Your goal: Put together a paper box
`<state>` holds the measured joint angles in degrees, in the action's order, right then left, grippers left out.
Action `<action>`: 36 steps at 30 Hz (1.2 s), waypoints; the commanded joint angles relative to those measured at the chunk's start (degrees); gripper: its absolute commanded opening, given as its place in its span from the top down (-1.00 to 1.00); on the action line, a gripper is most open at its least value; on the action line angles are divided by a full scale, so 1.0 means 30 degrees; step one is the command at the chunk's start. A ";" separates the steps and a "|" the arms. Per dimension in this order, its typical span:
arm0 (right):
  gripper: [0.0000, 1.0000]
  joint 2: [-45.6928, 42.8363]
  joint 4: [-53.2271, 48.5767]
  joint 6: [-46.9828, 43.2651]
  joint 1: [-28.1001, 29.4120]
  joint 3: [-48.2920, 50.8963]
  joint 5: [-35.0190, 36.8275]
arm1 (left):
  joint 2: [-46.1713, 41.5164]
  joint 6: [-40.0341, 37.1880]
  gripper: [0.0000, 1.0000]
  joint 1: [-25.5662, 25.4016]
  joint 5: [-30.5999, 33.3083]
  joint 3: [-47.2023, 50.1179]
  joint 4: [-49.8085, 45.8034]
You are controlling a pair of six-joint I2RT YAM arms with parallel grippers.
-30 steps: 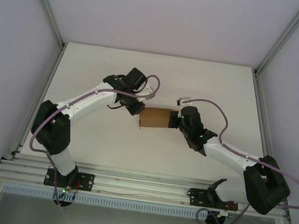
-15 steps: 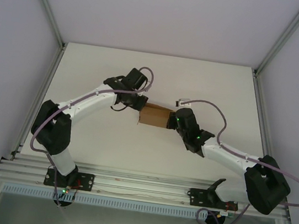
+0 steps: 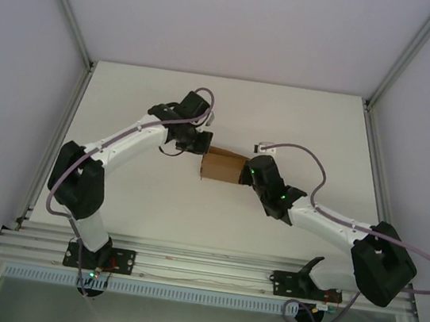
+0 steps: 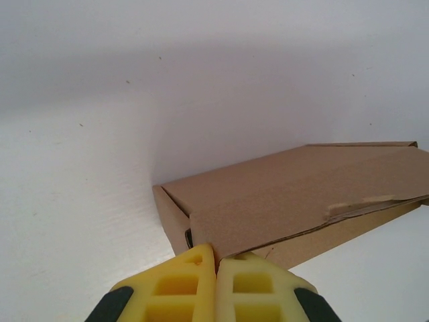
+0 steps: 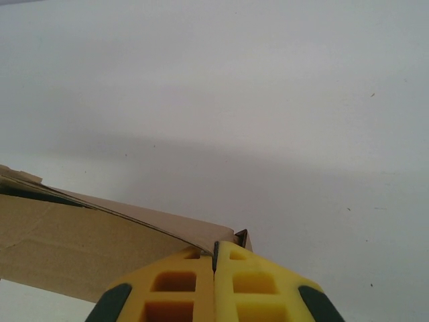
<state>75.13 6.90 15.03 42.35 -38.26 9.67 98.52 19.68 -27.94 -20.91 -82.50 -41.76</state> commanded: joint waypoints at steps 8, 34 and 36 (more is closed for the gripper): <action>1.00 0.0391 -0.2905 0.0352 0.0122 0.0563 -0.0104 | 0.1206 0.0740 1.00 0.0202 0.0775 0.0159 -0.1766; 1.00 0.0725 -0.1060 -0.2400 0.0138 0.2196 -0.0945 | -0.0317 0.0972 1.00 -0.0441 0.3023 0.6470 0.1768; 1.00 0.0595 -0.0435 -0.2258 0.0109 0.2782 -0.1134 | -0.0330 0.1055 1.00 -0.0527 0.3311 0.6637 0.2056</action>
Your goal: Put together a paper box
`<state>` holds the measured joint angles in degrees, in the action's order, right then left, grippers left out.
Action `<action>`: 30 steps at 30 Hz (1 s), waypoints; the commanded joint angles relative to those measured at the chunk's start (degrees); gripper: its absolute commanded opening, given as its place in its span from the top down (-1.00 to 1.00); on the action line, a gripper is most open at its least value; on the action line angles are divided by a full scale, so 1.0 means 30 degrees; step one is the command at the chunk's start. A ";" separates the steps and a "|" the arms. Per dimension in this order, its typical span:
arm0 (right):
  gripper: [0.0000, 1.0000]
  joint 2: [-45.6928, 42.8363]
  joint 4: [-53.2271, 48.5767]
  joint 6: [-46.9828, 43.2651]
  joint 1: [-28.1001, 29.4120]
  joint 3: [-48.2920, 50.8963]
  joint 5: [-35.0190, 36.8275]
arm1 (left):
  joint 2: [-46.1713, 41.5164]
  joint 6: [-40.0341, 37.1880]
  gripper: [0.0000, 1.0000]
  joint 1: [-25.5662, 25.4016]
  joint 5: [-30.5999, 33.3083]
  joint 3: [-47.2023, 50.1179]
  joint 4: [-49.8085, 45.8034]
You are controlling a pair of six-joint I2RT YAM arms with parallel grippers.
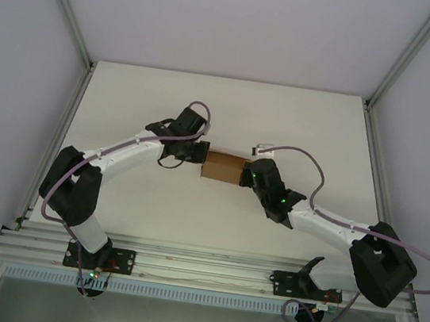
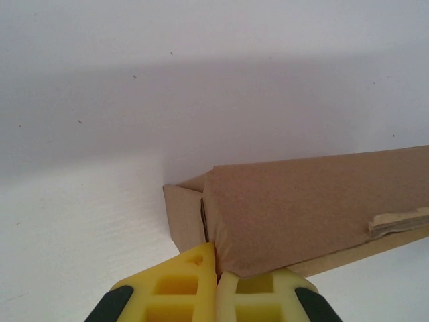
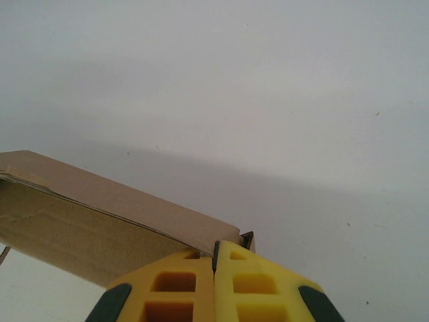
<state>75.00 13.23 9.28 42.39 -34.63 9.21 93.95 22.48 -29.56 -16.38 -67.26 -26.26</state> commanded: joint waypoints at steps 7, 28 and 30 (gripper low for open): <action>1.00 0.0984 -0.1362 -0.0866 0.0111 0.3034 -0.1782 | 0.1027 0.0183 1.00 -0.0136 0.1864 0.2033 -0.2440; 0.01 -0.3991 -0.3923 0.0042 0.0090 0.1115 -0.0519 | 0.1639 -0.0206 1.00 -0.1116 0.2356 0.1039 -0.2231; -0.31 -0.4573 -0.4311 0.0526 -0.0007 0.0707 -0.0217 | 0.1655 -0.0205 1.00 -0.1191 0.2383 0.0978 -0.2287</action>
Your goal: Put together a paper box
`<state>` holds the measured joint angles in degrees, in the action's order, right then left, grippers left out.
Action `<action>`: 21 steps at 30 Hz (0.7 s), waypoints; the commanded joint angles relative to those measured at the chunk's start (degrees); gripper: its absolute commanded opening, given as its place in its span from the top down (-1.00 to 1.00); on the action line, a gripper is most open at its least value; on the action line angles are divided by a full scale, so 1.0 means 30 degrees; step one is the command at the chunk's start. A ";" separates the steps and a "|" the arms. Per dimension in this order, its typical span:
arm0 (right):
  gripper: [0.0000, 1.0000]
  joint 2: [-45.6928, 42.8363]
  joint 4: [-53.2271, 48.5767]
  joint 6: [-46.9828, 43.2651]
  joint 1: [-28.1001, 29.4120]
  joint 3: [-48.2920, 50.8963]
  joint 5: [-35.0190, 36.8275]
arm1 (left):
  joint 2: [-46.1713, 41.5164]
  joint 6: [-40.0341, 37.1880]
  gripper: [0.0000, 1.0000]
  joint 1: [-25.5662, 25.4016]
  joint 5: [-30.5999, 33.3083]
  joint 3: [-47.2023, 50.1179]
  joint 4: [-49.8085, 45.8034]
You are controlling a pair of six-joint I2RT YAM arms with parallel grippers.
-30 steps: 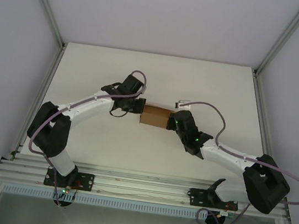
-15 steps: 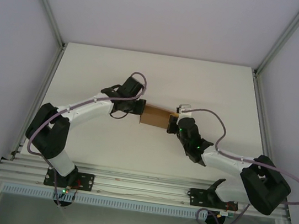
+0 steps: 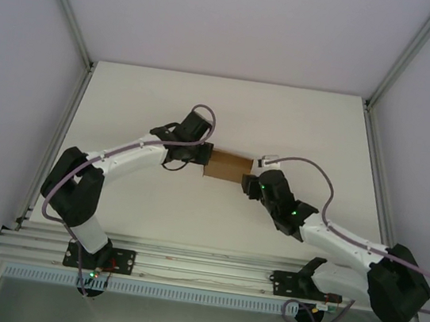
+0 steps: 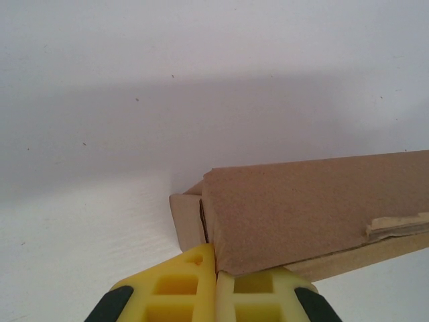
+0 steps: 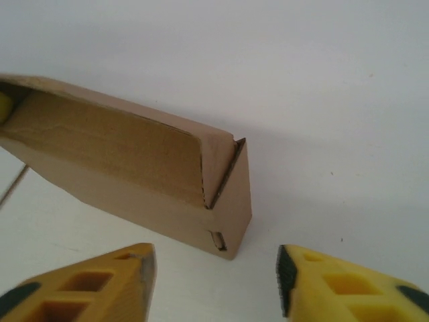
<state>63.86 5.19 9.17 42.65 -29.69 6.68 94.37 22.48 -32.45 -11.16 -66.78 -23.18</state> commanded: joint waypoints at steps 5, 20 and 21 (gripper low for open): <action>-0.60 -0.1203 -0.1670 0.1603 -0.0813 -0.2115 0.1356 | 0.1406 -0.0318 1.00 -0.0344 0.0714 0.0677 -0.3431; -0.31 0.3964 -0.1668 0.2912 -0.3623 -0.3845 -0.1513 | 0.1275 -0.0456 1.00 -0.0376 0.0556 0.0000 -0.3727; -0.28 0.4228 -0.1715 0.2993 -0.3642 -0.3765 -0.1552 | 0.1205 -0.0533 1.00 -0.0398 0.0533 -0.0083 -0.3799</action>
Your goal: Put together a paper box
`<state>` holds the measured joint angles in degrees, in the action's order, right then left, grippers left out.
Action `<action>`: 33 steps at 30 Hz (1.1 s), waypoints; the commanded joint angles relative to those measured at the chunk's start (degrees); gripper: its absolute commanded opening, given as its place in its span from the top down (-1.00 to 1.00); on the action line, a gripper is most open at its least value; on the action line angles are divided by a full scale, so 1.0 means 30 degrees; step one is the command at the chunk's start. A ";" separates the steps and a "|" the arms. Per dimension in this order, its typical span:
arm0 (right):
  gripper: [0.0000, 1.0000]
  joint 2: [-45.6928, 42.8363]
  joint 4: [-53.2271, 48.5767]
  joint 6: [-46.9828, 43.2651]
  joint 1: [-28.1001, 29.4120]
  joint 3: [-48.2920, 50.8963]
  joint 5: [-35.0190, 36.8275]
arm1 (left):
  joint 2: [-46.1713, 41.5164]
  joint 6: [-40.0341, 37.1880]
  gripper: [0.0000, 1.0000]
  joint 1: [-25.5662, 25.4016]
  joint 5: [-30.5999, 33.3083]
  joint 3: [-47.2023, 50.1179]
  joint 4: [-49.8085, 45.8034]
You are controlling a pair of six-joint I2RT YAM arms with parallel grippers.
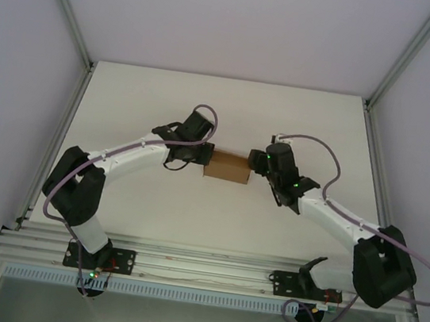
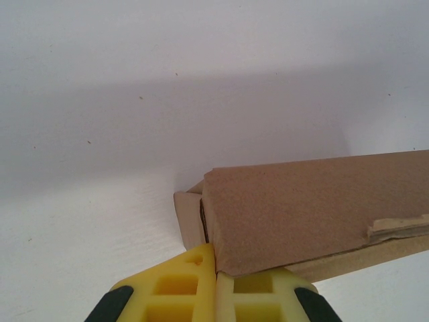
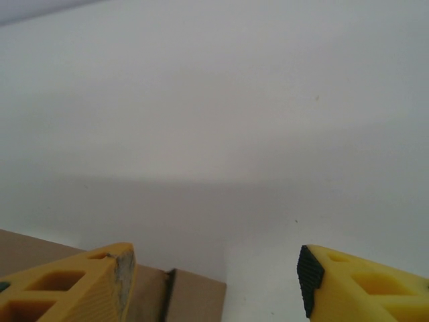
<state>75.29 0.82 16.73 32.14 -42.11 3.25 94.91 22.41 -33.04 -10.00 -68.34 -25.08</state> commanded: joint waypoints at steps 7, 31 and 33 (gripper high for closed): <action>-0.21 0.1508 -0.0261 0.1169 -0.0152 0.1322 -0.1024 | 0.0180 -0.1284 0.72 -0.0193 0.0363 -0.0987 -0.3961; -0.17 0.1975 -0.1068 0.0776 -0.0144 0.2077 -0.0822 | -0.0174 0.0250 -0.41 0.2890 -0.5163 -0.1698 -0.0385; -0.17 0.1951 -0.1105 0.0810 -0.0166 0.2097 -0.0708 | 0.0377 0.0377 -0.28 0.3112 -0.5386 -0.1448 -0.0371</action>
<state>78.28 6.96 20.40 31.70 -38.94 0.19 93.82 22.59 -23.90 -22.44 -74.35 -28.23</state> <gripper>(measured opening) 0.586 0.657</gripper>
